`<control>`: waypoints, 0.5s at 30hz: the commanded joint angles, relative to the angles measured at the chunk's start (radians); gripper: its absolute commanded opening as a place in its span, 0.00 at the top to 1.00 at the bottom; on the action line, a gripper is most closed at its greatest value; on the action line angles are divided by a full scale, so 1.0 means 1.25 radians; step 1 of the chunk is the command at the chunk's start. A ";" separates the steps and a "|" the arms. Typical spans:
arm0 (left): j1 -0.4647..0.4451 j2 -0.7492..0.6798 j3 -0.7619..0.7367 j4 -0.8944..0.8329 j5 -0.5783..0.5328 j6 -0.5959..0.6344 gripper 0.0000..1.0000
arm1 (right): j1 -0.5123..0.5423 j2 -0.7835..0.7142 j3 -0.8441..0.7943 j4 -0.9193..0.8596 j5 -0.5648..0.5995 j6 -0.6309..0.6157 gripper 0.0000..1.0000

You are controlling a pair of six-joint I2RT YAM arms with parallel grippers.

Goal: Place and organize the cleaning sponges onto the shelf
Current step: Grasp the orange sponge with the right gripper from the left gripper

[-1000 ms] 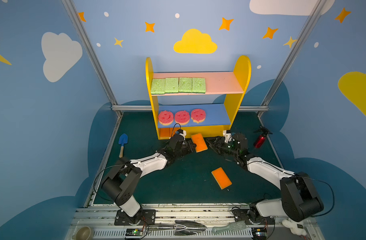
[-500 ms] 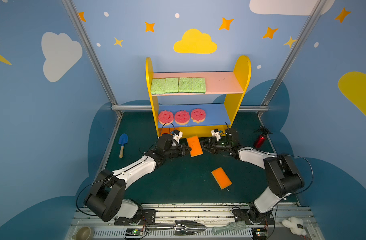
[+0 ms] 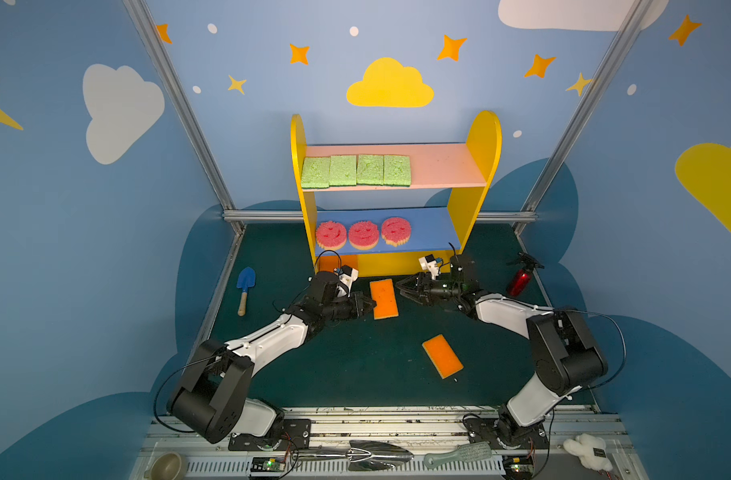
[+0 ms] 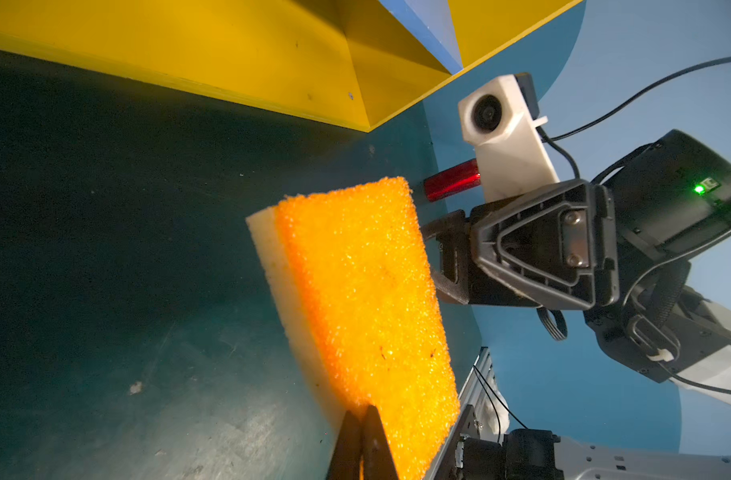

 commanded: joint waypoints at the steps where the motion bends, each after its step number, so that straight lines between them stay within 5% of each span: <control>1: 0.002 0.003 0.024 0.020 0.033 -0.003 0.97 | 0.011 0.002 0.015 0.014 -0.023 -0.010 0.53; 9: 0.005 0.048 0.065 0.004 0.102 -0.004 0.97 | 0.020 0.025 0.028 0.032 -0.030 -0.004 0.58; 15: 0.009 0.049 0.054 0.021 0.093 -0.017 0.92 | 0.019 0.028 0.025 0.035 -0.013 0.000 0.96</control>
